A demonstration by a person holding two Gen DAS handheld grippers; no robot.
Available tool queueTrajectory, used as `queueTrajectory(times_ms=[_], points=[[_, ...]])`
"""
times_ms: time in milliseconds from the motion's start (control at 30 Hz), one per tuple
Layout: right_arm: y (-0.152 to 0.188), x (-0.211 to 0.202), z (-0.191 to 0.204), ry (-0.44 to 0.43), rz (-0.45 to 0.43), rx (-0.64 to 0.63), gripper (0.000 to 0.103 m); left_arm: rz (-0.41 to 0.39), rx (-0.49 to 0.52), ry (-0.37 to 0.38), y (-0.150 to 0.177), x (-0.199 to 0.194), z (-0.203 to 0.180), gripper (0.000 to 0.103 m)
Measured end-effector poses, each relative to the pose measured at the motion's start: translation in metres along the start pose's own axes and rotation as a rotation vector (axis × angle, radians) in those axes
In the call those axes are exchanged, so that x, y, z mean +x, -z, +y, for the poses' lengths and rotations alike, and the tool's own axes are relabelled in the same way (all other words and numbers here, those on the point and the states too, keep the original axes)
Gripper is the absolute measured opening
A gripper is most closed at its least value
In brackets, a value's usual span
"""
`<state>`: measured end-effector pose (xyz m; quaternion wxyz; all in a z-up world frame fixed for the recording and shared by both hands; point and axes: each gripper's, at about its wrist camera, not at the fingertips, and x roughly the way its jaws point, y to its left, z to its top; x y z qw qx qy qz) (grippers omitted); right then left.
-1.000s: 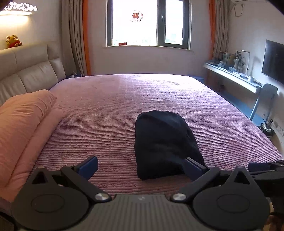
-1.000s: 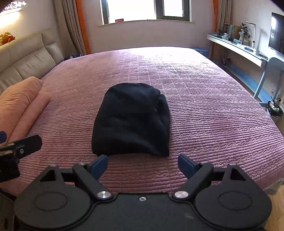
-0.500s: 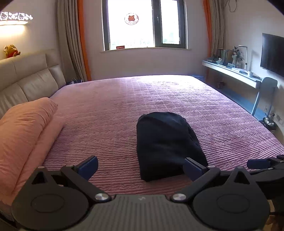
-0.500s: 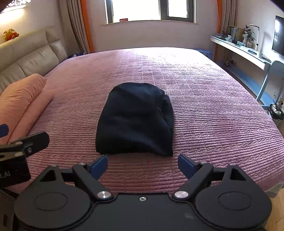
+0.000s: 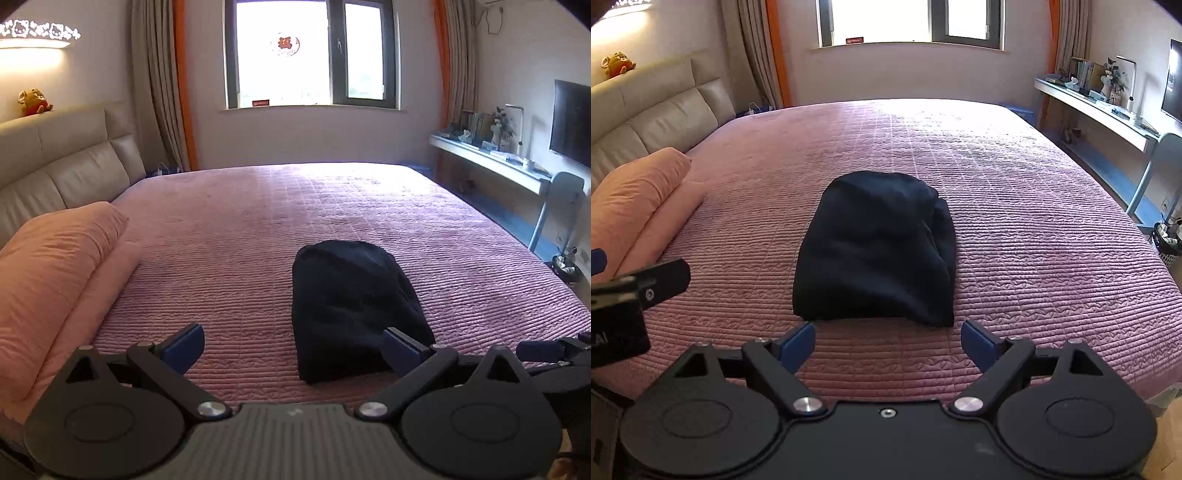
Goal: Fold large clothes
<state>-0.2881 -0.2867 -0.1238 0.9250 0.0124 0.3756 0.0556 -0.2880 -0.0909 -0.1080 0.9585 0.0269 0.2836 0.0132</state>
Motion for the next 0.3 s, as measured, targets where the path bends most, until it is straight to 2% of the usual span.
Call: queueTrajectory(times_ms=[100, 200, 300], points=[[0.001, 0.0, 0.001, 0.002, -0.002, -0.003, 0.102, -0.018, -0.022, -0.009, 0.001, -0.002, 0.002, 0.103], [0.002, -0.002, 0.004, 0.034, -0.029, -0.014, 0.102, -0.1, -0.05, -0.042, 0.001, -0.011, 0.008, 0.103], [0.001, -0.005, 0.003, 0.046, -0.051, -0.013, 0.102, -0.124, -0.051, -0.05, -0.002, -0.016, 0.012, 0.103]])
